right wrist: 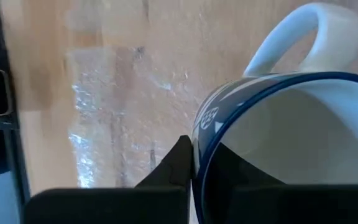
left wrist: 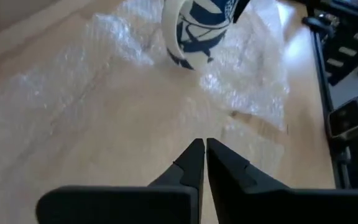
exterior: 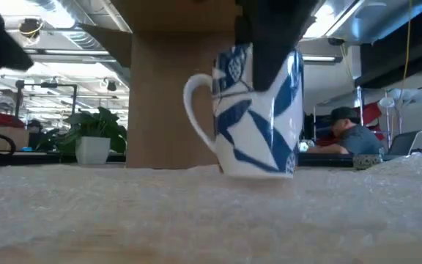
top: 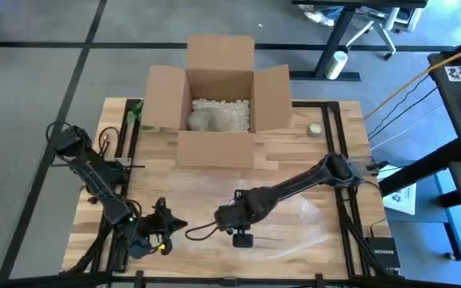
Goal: Wrap mug
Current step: Wrap the blue mug with the bubble wrap
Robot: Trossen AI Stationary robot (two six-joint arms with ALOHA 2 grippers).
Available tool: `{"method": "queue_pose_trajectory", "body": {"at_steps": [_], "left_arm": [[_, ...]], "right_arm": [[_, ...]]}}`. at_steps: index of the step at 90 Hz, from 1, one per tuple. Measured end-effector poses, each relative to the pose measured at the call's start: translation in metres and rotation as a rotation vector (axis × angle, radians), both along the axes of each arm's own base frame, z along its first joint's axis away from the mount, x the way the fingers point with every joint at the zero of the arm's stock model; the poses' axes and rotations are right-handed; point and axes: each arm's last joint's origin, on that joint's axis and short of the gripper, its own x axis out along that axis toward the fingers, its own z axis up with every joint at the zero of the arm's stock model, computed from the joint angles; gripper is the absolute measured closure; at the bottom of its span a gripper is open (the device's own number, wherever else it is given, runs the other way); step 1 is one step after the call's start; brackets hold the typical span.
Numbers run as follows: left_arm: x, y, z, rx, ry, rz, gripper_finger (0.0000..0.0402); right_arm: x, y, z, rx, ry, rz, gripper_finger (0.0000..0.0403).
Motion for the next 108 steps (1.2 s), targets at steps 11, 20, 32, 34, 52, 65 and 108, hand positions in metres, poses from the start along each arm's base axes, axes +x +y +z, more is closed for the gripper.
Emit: {"method": "queue_pose_trajectory", "body": {"at_steps": [11,20,32,34,52,65,108], "left_arm": [[-0.005,0.001,-0.009,-0.053,-0.027,-0.005,0.0402],[-0.008,0.001,-0.012,-0.090,-0.056,-0.018,0.0402],[-0.009,0.001,-0.014,-0.102,-0.071,-0.027,0.0402],[-0.009,0.001,-0.014,-0.102,-0.070,-0.026,0.0402],[-0.009,0.001,-0.014,-0.105,-0.071,-0.024,0.0402],[-0.009,0.001,-0.014,-0.108,-0.071,-0.022,0.0402],[-0.009,0.001,-0.014,-0.108,-0.071,-0.021,0.0402]], "right_arm": [[0.000,0.000,0.000,0.000,-0.001,0.002,0.0393],[0.001,0.000,0.000,-0.002,-0.008,0.002,0.0385],[0.001,0.000,0.000,-0.007,-0.011,0.001,0.0369],[0.001,0.000,0.000,-0.007,-0.011,0.001,0.0366],[0.001,0.000,0.001,-0.003,-0.016,-0.003,0.0342],[0.001,0.001,0.001,0.021,-0.006,0.001,0.0331],[0.000,0.005,0.006,0.085,0.006,0.002,0.0327]]}}
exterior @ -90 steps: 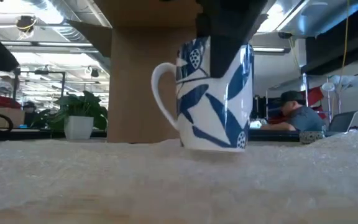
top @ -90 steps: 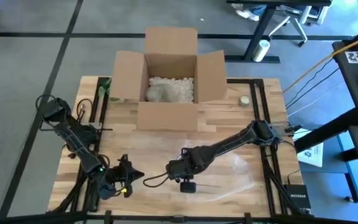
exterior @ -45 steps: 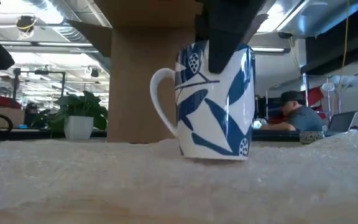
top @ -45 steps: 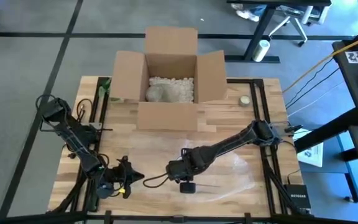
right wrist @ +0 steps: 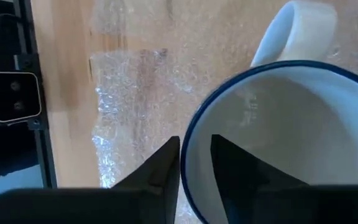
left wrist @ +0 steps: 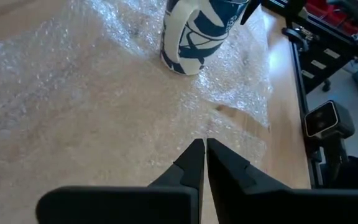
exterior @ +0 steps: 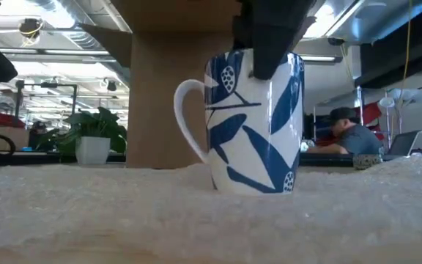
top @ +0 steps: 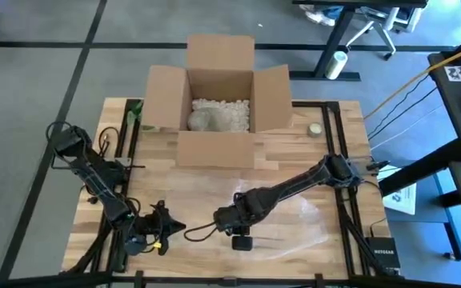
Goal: Wrap mug
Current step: Wrap the blue mug with the bubble wrap
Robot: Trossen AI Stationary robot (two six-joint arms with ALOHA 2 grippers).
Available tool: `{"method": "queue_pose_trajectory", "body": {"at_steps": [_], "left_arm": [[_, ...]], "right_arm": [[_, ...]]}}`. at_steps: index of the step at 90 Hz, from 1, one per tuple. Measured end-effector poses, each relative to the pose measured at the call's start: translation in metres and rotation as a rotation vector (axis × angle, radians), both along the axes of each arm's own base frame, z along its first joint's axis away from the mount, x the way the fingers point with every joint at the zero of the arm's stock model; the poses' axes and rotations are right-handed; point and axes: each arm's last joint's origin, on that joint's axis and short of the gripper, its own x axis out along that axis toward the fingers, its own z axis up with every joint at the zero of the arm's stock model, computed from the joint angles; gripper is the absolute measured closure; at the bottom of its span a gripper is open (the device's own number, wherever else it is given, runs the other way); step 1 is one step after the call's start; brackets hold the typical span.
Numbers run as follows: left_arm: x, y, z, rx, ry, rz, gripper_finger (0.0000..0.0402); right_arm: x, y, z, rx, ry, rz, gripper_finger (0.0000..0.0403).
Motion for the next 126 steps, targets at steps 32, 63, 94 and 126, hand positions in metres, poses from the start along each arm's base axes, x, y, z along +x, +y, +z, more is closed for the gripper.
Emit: {"method": "queue_pose_trajectory", "body": {"at_steps": [32,63,94,126], "left_arm": [[0.000,0.000,0.000,0.000,0.000,-0.001,0.0402],[-0.007,-0.006,0.000,-0.002,-0.002,-0.035,0.0402],[-0.008,-0.007,0.001,-0.008,-0.010,-0.029,0.0402],[-0.008,-0.006,0.001,-0.018,-0.012,-0.023,0.0402]], "right_arm": [[-0.006,0.015,0.053,-0.082,-0.161,0.056,0.0327],[-0.064,0.044,0.097,-0.272,-0.314,0.011,0.0327],[-0.166,0.066,0.078,-0.330,-0.369,-0.243,0.0327],[-0.246,0.046,0.015,-0.085,-0.597,-0.460,0.0327]]}}
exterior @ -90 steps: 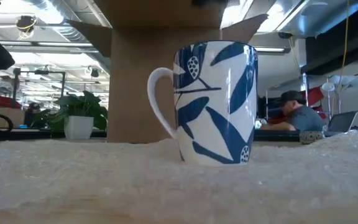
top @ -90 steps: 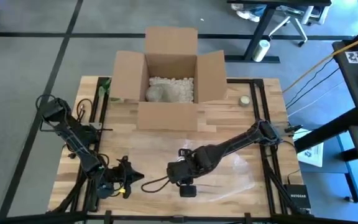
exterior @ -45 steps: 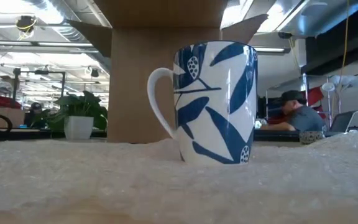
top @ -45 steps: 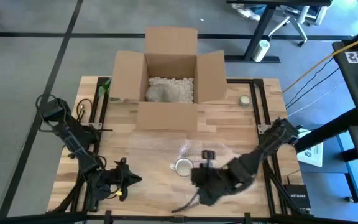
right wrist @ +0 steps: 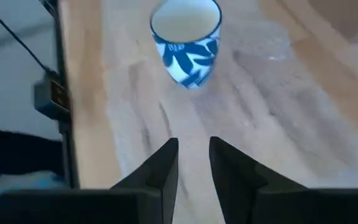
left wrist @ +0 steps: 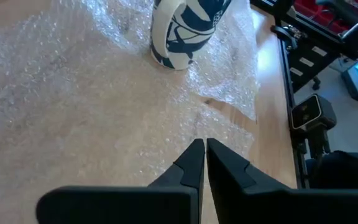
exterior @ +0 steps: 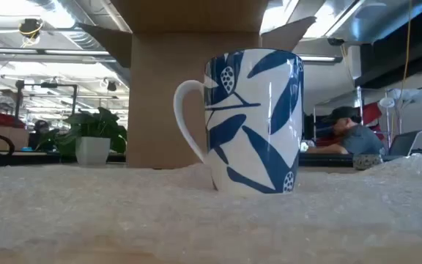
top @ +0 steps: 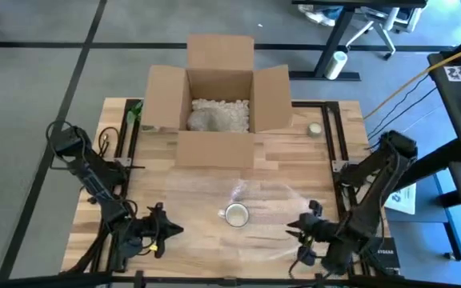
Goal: Wrap mug
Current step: Wrap the blue mug with the bubble wrap
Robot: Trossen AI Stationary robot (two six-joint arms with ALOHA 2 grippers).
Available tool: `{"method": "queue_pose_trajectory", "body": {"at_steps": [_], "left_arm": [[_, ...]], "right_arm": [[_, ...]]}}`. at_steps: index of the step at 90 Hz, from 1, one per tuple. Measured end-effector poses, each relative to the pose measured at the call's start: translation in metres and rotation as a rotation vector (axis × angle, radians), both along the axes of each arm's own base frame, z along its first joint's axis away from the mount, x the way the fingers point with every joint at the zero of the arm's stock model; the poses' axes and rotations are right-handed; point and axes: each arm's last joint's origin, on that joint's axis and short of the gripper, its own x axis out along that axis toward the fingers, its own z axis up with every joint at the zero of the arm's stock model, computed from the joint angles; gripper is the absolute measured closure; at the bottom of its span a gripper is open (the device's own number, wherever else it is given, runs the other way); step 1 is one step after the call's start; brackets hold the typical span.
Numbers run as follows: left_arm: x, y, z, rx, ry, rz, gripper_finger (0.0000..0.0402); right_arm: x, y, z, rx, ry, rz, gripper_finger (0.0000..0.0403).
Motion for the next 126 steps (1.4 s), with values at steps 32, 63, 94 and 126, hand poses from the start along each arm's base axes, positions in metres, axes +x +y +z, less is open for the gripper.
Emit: {"method": "queue_pose_trajectory", "body": {"at_steps": [32,63,94,126], "left_arm": [[0.000,0.000,0.000,0.001,-0.001,0.003,0.0402],[0.025,0.018,0.001,0.044,0.032,0.015,0.0402],[0.070,0.059,0.006,0.130,0.066,-0.072,0.0402],[0.047,0.118,-0.007,0.074,0.014,0.013,0.0402]], "right_arm": [[-0.032,-0.054,-0.034,0.171,-0.180,0.053,0.0327],[-0.059,-0.103,-0.043,0.245,-0.049,0.107,0.0327],[-0.083,-0.143,-0.057,0.258,0.061,0.109,0.0327],[-0.097,-0.158,-0.062,0.304,0.131,0.048,0.0327]]}}
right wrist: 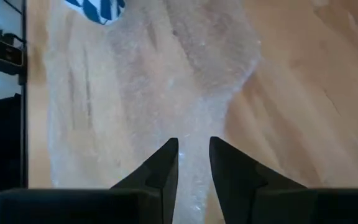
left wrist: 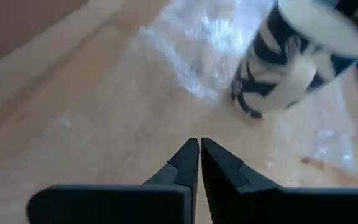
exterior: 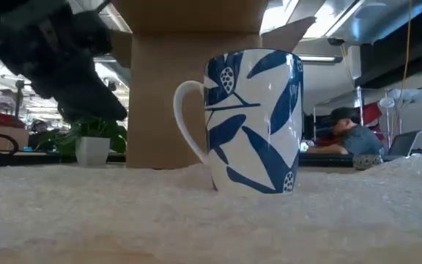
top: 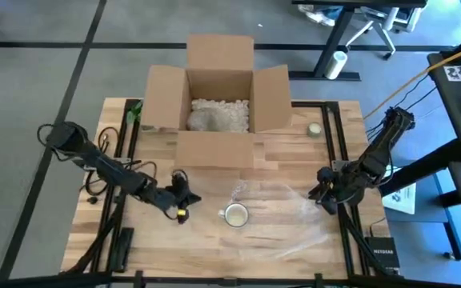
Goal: Wrap mug
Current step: Wrap the blue mug with the bubble wrap
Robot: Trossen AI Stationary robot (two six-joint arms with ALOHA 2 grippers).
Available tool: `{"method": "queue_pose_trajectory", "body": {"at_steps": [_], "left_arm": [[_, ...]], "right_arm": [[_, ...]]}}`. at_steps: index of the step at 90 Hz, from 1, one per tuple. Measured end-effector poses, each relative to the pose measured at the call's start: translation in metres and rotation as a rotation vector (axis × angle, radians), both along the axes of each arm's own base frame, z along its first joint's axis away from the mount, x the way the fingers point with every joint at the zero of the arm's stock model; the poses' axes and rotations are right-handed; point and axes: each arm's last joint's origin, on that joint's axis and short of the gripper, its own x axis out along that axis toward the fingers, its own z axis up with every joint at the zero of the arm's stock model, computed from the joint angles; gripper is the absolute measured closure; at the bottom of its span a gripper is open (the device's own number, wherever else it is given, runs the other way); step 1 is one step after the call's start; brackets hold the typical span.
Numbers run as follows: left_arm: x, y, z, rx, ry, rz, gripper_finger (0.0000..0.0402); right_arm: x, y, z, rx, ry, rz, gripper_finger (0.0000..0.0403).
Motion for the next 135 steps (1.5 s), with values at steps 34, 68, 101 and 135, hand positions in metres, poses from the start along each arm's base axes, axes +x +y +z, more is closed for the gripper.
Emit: {"method": "queue_pose_trajectory", "body": {"at_steps": [34,68,101,135], "left_arm": [[-0.042,0.025,-0.011,-0.110,-0.175,0.024,0.0402],[-0.042,0.025,-0.011,-0.088,-0.173,0.014,0.0402],[-0.046,0.015,-0.011,-0.121,-0.179,-0.037,0.0402],[-0.047,0.009,-0.008,-0.158,-0.200,-0.063,0.0402]], "right_arm": [[0.001,0.007,-0.009,0.126,0.192,-0.162,0.0327],[0.021,0.034,-0.026,0.120,0.292,-0.197,0.0327],[0.048,0.065,-0.054,0.079,0.241,-0.158,0.0365],[0.092,0.068,-0.035,-0.001,-0.260,-0.186,0.0401]]}}
